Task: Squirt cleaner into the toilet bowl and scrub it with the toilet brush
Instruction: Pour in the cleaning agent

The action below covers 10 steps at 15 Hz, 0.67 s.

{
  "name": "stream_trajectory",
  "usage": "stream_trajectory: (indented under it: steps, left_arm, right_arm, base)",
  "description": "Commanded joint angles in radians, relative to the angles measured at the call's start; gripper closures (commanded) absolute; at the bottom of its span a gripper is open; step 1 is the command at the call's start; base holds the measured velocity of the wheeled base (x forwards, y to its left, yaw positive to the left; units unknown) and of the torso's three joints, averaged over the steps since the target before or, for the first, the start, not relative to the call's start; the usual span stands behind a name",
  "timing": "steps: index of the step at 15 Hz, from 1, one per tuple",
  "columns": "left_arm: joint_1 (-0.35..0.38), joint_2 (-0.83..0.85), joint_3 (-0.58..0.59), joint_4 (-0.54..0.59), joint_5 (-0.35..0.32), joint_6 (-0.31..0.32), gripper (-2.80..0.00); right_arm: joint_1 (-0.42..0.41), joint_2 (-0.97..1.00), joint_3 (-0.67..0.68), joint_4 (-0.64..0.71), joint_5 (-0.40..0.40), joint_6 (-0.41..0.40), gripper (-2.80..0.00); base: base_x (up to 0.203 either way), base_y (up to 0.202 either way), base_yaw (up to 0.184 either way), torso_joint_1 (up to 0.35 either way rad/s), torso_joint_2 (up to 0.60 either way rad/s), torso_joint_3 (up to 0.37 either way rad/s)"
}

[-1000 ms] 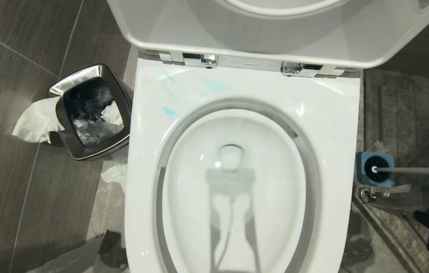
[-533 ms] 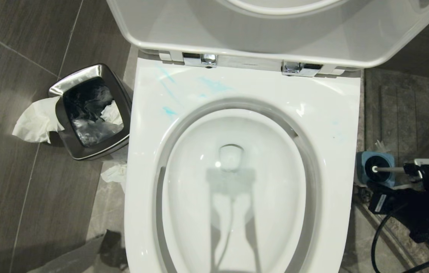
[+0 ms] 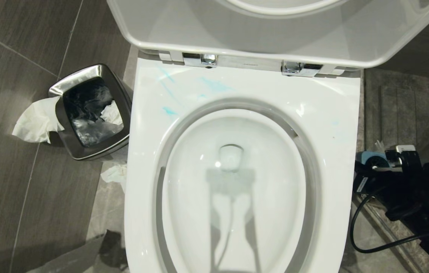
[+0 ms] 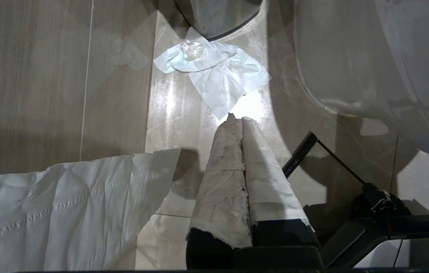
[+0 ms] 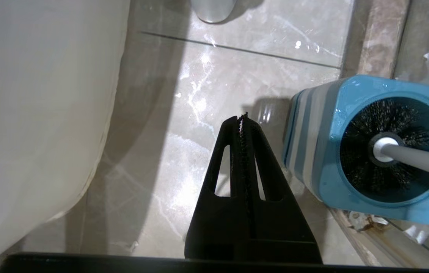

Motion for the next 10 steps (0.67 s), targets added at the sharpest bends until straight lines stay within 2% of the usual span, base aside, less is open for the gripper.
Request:
stream_trajectory:
  steps: [1, 3, 10]
  left_arm:
    - [0.000, 0.000, 0.002, 0.000, 0.000, 0.000, 0.00]
    - [0.000, 0.000, 0.002, 0.000, 0.000, 0.000, 0.00]
    - [0.000, 0.001, 0.002, 0.000, 0.000, 0.000, 0.00]
  right_arm:
    - [0.002, 0.001, 0.004, -0.010, 0.001, -0.023, 0.00]
    - [0.002, 0.001, 0.032, -0.010, 0.000, -0.060, 0.00]
    - [0.009, -0.001, -0.018, -0.010, 0.021, -0.056, 0.00]
  base:
    - [0.000, 0.000, 0.000, 0.000, 0.00, 0.000]
    - [0.000, 0.000, 0.000, 0.000, 0.00, 0.000]
    - [0.000, 0.000, 0.000, 0.000, 0.00, 0.000]
